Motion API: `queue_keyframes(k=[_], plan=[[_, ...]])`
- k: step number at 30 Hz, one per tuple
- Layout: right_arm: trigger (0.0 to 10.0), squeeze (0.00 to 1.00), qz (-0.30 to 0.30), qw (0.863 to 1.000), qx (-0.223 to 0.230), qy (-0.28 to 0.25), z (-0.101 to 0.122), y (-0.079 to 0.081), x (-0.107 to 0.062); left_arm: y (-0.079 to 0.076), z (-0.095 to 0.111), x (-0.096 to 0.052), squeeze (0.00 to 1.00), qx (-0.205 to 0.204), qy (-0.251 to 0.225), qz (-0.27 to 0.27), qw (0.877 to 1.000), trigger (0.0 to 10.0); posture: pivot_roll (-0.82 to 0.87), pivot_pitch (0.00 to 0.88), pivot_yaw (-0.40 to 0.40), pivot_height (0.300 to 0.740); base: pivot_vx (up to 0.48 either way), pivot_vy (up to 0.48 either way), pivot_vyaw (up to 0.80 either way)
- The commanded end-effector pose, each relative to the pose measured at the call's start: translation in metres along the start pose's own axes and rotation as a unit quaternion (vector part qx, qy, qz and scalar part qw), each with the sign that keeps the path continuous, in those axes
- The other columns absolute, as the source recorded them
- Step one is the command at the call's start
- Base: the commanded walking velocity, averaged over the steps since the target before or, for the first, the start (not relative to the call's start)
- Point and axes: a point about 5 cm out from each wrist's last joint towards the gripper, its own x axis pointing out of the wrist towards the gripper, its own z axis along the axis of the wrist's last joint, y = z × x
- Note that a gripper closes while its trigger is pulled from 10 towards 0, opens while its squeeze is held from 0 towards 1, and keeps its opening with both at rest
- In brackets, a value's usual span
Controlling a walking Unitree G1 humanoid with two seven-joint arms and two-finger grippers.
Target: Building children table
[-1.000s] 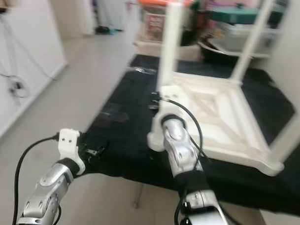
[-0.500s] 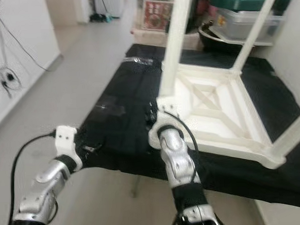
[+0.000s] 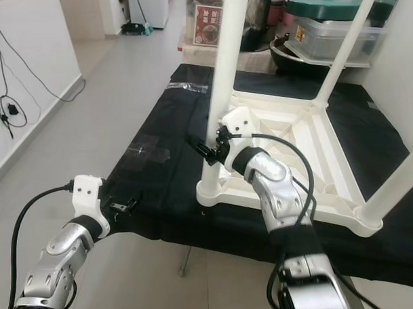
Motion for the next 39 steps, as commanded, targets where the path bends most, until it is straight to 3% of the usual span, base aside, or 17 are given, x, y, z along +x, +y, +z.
queue_keyframes(k=[1, 4, 6, 7, 8, 10, 11, 13, 15, 16, 17, 18, 19, 22, 23, 32, 39], plan=[[0.0, 0.00, 0.043, 0.998, -0.014, 0.031, -0.015, 0.018, 0.013, -0.001, -0.003, -0.001, 0.00, 0.001, 0.009, 0.001, 1.000, 10.0, 0.13, 0.000, -0.095, 0.740, 0.000, 0.000, 0.00], [0.0, 0.00, -0.037, 0.994, -0.045, 0.096, -0.034, 0.010, 0.016, 0.000, -0.004, -0.002, 0.00, 0.002, 0.010, 0.004, 1.000, 10.0, 0.13, 0.000, -0.094, 0.740, 0.000, 0.000, 0.00], [0.0, 0.00, -0.195, 0.966, -0.034, 0.168, -0.053, -0.010, 0.011, 0.000, -0.004, -0.004, 0.00, 0.001, 0.011, 0.006, 1.000, 10.0, 0.13, 0.000, -0.095, 0.740, 0.000, 0.000, 0.00], [0.0, 0.00, -0.195, 0.966, -0.034, 0.168, -0.053, -0.010, 0.011, 0.000, -0.004, -0.004, 0.00, 0.001, 0.011, 0.006, 1.000, 10.0, 0.13, 0.000, -0.095, 0.740, 0.000, 0.000, 0.00], [0.0, 0.00, -0.321, 0.929, 0.018, 0.184, -0.064, -0.021, -0.003, -0.002, -0.005, -0.004, 0.00, -0.002, 0.011, 0.003, 1.000, 10.0, 0.12, 0.000, -0.089, 0.740, 0.000, 0.000, 0.00], [0.0, 0.00, -0.343, 0.921, 0.033, 0.184, -0.067, -0.022, -0.007, -0.003, -0.005, -0.004, 0.00, -0.002, 0.011, 0.002, 1.000, 10.0, 0.12, 0.000, -0.089, 0.740, 0.000, 0.000, 0.00], [0.0, 0.00, -0.404, 0.894, 0.055, 0.184, -0.074, -0.022, -0.017, -0.004, -0.006, -0.004, 0.00, -0.003, 0.012, 0.001, 1.000, 10.0, 0.11, 0.000, -0.084, 0.740, 0.000, 0.000, 0.00], [0.0, 0.00, -0.404, 0.894, 0.055, 0.184, -0.074, -0.022, -0.017, -0.004, -0.006, -0.004, 0.00, -0.003, 0.012, 0.001, 1.000, 10.0, 0.11, 0.000, -0.084, 0.740, 0.000, 0.000, 0.00], [0.0, 0.00, -0.481, 0.850, 0.103, 0.190, -0.085, -0.004, -0.029, -0.006, -0.007, -0.004, 0.00, -0.006, 0.014, -0.002, 1.000, 10.0, 0.11, 0.000, -0.075, 0.740, 0.000, 0.000, 0.00], [0.0, 0.00, -0.481, 0.850, 0.103, 0.190, -0.085, -0.004, -0.029, -0.006, -0.007, -0.004, 0.00, -0.006, 0.014, -0.002, 1.000, 10.0, 0.11, 0.000, -0.075, 0.740, 0.000, 0.000, 0.00], [6.5, 0.00, -0.476, 0.851, 0.125, 0.186, -0.084, 0.011, -0.025, -0.007, -0.006, -0.004, 0.00, -0.007, 0.014, -0.004, 1.000, 10.0, 0.10, 0.000, -0.068, 0.740, 0.000, 0.000, 0.00], [6.5, 0.00, -0.476, 0.851, 0.125, 0.186, -0.084, 0.011, -0.025, -0.007, -0.006, -0.004, 0.00, -0.007, 0.014, -0.004, 1.000, 10.0, 0.10, 0.000, -0.068, 0.740, 0.000, 0.000, 0.00], [10.0, 0.00, -0.449, 0.866, 0.131, 0.174, -0.076, 0.023, -0.017, -0.008, -0.006, -0.004, 0.00, -0.008, 0.014, -0.005, 1.000, 10.0, 0.09, 0.000, -0.065, 0.740, 0.000, 0.000, 0.00], [10.0, 0.00, -0.416, 0.888, 0.123, 0.154, -0.067, 0.030, -0.008, -0.007, -0.007, -0.003, 0.00, -0.008, 0.015, -0.006, 1.000, 10.0, 0.08, 0.000, -0.065, 0.740, 0.000, 0.000, 0.00], [10.0, 1.00, -0.399, 0.901, 0.114, 0.130, -0.057, 0.031, -0.002, -0.007, -0.006, -0.002, 0.00, -0.008, 0.015, -0.007, 1.000, 10.0, 0.08, 0.000, -0.066, 0.740, 0.000, 0.000, 0.00], [10.0, 1.00, -0.382, 0.922, 0.060, 0.027, -0.014, 0.018, -0.003, -0.006, -0.006, -0.002, 0.00, -0.011, 0.011, -0.002, 1.000, 10.0, 0.08, 0.000, -0.083, 0.740, 0.000, 0.000, 0.00], [10.0, 1.00, -0.391, 0.918, 0.055, -0.023, 0.012, 0.025, -0.039, -0.004, -0.011, -0.008, 0.00, -0.012, 0.019, 0.006, 1.000, 10.0, 0.05, 0.000, -0.075, 0.740, 0.000, 0.000, 0.00]])
